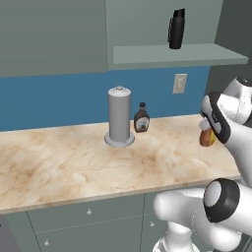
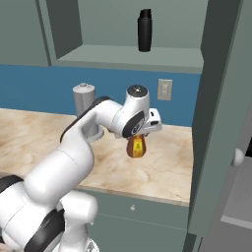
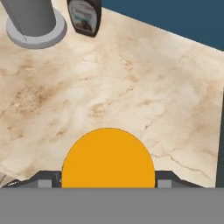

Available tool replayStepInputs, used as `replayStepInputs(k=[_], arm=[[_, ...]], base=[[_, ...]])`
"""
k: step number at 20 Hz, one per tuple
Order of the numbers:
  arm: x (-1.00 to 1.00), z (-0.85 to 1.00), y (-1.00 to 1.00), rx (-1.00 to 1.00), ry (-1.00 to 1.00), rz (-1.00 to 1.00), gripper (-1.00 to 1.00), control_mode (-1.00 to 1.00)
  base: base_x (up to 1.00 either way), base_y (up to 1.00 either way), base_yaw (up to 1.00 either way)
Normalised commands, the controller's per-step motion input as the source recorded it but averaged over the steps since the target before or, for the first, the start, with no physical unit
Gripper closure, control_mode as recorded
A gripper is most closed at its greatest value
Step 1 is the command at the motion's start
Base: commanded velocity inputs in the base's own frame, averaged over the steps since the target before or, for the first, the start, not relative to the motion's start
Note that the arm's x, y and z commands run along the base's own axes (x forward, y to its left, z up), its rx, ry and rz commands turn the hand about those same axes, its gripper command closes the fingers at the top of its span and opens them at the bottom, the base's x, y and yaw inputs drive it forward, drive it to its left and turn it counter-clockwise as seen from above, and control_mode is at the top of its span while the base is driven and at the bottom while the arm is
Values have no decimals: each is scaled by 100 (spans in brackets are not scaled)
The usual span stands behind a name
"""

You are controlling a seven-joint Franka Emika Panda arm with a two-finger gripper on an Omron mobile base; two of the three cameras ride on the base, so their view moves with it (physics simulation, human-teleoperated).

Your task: Pick the bar and honey bottle from the counter and place them in the cabinets closest to them.

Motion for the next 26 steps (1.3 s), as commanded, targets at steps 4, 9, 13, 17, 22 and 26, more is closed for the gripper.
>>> replayStepInputs(k=[4, 9, 13, 17, 22, 26], arm=[[-14, 62, 11, 0, 0, 0, 100, -100], [-13, 65, 15, 0, -2, 0, 100, -100], [-11, 68, 15, 0, -3, 0, 100, -100], [-8, 66, 15, 0, -3, 0, 100, -100], [-5, 64, 16, 0, -1, 0, 100, -100], [-1, 66, 21, 0, 0, 0, 100, -100]], base=[[0, 0, 0], [0, 0, 0], [0, 0, 0], [0, 0, 0], [0, 0, 0], [0, 0, 0]])
